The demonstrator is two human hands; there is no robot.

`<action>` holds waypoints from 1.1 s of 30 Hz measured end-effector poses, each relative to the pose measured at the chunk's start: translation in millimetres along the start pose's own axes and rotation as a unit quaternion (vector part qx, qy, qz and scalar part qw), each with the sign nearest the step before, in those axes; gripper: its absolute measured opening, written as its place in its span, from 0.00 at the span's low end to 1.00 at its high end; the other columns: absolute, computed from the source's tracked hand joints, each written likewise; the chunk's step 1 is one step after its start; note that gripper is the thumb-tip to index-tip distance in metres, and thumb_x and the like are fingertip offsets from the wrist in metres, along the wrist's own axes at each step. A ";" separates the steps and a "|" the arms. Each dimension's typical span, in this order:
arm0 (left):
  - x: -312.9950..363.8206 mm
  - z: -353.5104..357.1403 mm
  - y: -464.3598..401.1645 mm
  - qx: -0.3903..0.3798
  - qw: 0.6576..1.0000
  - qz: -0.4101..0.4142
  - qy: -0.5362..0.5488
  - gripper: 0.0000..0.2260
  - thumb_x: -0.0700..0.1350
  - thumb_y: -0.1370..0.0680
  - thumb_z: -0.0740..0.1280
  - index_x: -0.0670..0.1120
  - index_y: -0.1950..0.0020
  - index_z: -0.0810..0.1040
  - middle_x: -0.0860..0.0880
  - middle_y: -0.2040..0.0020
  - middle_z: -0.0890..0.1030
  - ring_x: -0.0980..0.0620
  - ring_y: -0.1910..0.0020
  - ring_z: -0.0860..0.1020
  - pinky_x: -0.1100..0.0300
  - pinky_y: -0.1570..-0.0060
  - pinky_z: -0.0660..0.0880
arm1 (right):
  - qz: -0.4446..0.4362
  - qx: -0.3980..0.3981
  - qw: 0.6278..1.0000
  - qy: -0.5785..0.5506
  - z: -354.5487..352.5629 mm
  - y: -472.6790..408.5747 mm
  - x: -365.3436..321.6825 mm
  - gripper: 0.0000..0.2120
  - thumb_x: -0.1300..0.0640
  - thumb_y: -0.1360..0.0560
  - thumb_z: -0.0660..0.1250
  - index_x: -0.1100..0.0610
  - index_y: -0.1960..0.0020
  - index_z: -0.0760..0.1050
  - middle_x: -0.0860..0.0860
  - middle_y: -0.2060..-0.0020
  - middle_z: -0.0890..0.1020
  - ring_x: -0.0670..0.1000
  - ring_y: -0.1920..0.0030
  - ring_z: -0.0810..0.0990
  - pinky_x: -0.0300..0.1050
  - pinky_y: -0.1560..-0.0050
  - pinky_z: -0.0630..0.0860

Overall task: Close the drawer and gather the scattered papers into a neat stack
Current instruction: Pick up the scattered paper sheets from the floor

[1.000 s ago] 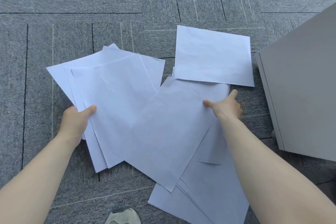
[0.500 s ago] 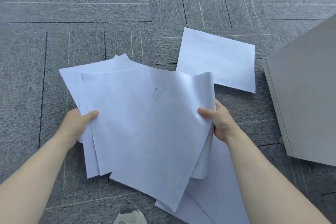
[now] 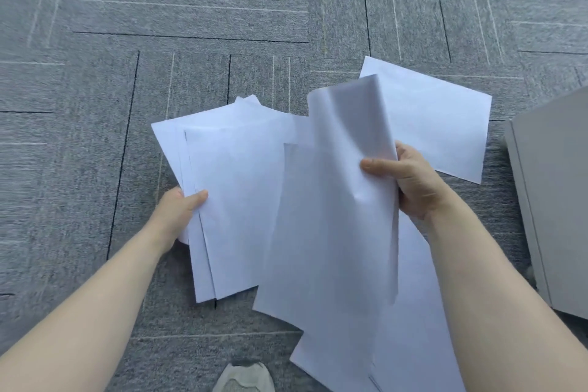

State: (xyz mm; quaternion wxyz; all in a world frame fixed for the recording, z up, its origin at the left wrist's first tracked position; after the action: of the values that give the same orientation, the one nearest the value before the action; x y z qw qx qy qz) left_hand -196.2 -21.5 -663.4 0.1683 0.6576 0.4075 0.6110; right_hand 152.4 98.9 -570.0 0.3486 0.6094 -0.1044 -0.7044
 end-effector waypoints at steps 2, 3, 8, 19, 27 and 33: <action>3.0 6.0 0.4 -0.013 1.000 -0.002 0.004 0.09 0.40 0.21 0.65 0.39 0.42 0.79 0.39 0.45 0.83 0.42 0.50 0.82 0.48 0.48 0.78 | 0.002 -0.034 0.999 0.010 7.9 -4.0 -9.6 0.17 0.67 0.34 0.72 0.59 0.45 0.79 0.57 0.54 0.86 0.57 0.58 0.85 0.51 0.57 0.83; 5.4 9.9 1.2 -0.020 1.000 0.000 0.004 0.09 0.40 0.21 0.65 0.39 0.43 0.79 0.40 0.46 0.83 0.42 0.51 0.82 0.51 0.53 0.78 | 0.005 -0.044 0.999 0.010 13.0 -7.6 -11.8 0.17 0.67 0.34 0.71 0.59 0.46 0.79 0.56 0.55 0.86 0.56 0.59 0.86 0.50 0.59 0.83; 12.5 23.9 6.5 -0.049 0.999 0.003 0.015 0.17 0.52 0.17 0.57 0.44 0.48 0.81 0.48 0.53 0.86 0.48 0.52 0.84 0.56 0.55 0.78 | 0.007 -0.019 0.999 0.031 30.7 -36.1 5.1 0.15 0.71 0.30 0.70 0.59 0.46 0.79 0.55 0.57 0.86 0.54 0.60 0.86 0.48 0.58 0.83; 4.7 36.3 -3.8 -0.106 0.993 0.011 0.041 0.24 0.49 0.40 0.79 0.42 0.47 0.82 0.43 0.52 0.86 0.44 0.54 0.85 0.50 0.50 0.79 | 0.035 0.145 0.957 0.250 41.2 -76.7 59.4 0.19 0.44 0.24 0.68 0.52 0.38 0.76 0.51 0.50 0.81 0.52 0.50 0.80 0.44 0.51 0.73; 3.2 23.0 -16.6 -0.023 0.999 0.029 0.035 0.07 0.37 0.28 0.72 0.41 0.51 0.82 0.47 0.61 0.86 0.49 0.64 0.84 0.55 0.59 0.81 | 0.086 0.234 0.656 0.712 -40.5 -75.1 24.5 0.27 0.54 0.26 0.65 0.57 0.29 0.62 0.59 0.31 0.67 0.63 0.34 0.67 0.55 0.44 0.72; -1.8 -5.0 -23.7 0.018 0.997 0.046 0.057 0.06 0.37 0.28 0.72 0.43 0.52 0.82 0.51 0.61 0.86 0.52 0.65 0.84 0.56 0.60 0.82 | 0.100 0.150 0.581 0.794 -33.2 -101.0 18.8 0.31 0.60 0.25 0.63 0.63 0.25 0.55 0.68 0.32 0.66 0.67 0.40 0.76 0.51 0.53 0.72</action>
State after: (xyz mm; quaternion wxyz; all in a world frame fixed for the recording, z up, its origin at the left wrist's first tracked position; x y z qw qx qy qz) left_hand -208.6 -9.7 -680.7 0.1050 0.6421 0.3968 0.6475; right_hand 146.3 170.8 -650.3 0.2643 0.9549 0.0502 0.1254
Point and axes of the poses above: each hand's wrist, its own y-axis away from the middle knuckle, its own z-axis out of the palm, x = y × z, the point moved 2 cm from there along -y, towards the middle knuckle
